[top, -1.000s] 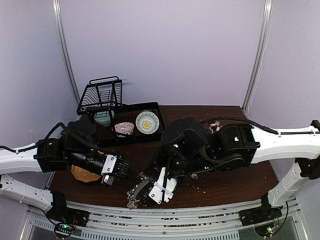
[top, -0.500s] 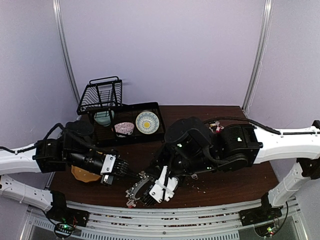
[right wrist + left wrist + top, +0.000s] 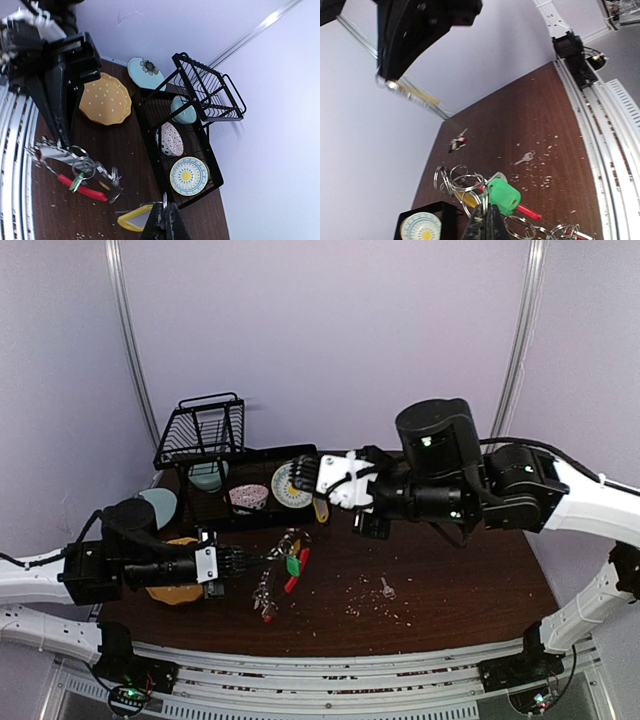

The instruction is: Put the keys on the keyring

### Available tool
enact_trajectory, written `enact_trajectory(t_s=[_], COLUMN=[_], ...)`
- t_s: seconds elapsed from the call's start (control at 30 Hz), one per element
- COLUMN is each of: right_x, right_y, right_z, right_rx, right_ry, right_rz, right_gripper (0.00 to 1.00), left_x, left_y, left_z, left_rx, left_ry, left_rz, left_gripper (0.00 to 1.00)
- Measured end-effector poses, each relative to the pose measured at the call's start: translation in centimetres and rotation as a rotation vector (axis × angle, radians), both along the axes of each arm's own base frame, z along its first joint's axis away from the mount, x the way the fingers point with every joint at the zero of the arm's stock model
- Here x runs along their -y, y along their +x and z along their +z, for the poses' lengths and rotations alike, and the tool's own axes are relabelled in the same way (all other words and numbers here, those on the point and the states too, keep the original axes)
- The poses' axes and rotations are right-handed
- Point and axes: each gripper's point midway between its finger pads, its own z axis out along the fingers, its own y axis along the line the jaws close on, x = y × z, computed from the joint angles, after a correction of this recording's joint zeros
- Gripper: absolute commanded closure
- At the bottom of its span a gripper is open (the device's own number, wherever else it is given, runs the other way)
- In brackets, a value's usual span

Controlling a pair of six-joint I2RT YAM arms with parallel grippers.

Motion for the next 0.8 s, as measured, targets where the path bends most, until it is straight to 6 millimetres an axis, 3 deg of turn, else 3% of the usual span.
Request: enact_trajectory(t_s=[0.13,0.23,0.43,0.63,0.8], right_x=[1.7,1.7,-1.2,-4.1,-4.3], right_y=[-1.2,-2.5,-5.0,-5.2,-5.2], right_z=[3.3,3.7,-0.8,-6.4,-7.6], right_rx=[-0.199,-0.358,-0.645,-0.82,-0.879], right_ry=[0.19,0.266,0.218,0.136,0.152], right_rz=[-0.056,-0.048,-0.001,-0.07,-0.111], right_gripper=[1.0,1.0,1.0,1.0,1.0], left_x=[-0.9,-1.3,-1.6,-0.6,-0.3], left_y=[1.8,2.8,2.8,1.5,0.7], left_z=[1.8,2.9,4.0,3.8,3.1], left_rx=[0.127,0.206,0.317,0.395,0.462], left_ry=[-0.058,-0.082,-0.115,-0.086,-0.051], left_rz=[0.107,0.17,0.191,0.141,0.116], left_gripper=[1.0,1.0,1.0,1.0,1.0])
